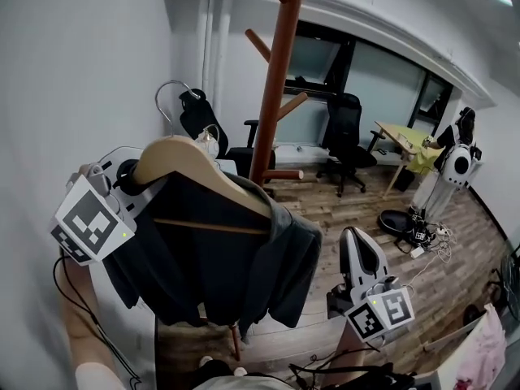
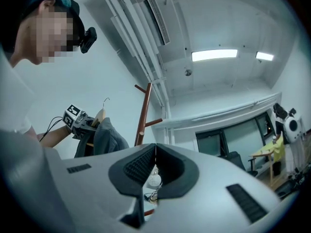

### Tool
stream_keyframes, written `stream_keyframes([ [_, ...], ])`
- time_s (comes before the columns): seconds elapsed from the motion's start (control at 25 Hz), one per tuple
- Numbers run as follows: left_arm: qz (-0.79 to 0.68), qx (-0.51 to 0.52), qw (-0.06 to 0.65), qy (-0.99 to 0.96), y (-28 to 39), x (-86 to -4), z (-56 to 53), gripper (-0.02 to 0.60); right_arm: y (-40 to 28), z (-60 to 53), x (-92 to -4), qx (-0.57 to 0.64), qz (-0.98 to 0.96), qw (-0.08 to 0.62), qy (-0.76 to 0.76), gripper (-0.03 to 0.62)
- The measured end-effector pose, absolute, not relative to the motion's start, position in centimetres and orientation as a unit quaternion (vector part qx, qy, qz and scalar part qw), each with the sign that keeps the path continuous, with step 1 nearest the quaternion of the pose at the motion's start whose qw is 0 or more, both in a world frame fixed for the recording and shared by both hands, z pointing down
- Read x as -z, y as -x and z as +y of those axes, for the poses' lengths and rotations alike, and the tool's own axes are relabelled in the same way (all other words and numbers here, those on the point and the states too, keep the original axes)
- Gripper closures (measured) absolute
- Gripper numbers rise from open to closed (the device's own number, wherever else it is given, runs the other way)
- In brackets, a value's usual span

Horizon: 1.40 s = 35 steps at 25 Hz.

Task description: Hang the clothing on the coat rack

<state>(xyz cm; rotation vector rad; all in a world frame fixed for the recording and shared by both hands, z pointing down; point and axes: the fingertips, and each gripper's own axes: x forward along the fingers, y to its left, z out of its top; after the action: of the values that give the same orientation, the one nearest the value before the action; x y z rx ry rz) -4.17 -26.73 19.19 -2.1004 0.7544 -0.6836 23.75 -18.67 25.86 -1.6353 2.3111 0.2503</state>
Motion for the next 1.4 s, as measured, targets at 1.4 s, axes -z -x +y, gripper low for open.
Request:
stream_keyframes([
  [1.4, 0.12, 0.192, 0.409, 0.884, -0.3, -7.1, -36.1, 0.551, -18.5, -19.7, -6.6, -0.301, 0.721, 0.1, 0.617, 0.574],
])
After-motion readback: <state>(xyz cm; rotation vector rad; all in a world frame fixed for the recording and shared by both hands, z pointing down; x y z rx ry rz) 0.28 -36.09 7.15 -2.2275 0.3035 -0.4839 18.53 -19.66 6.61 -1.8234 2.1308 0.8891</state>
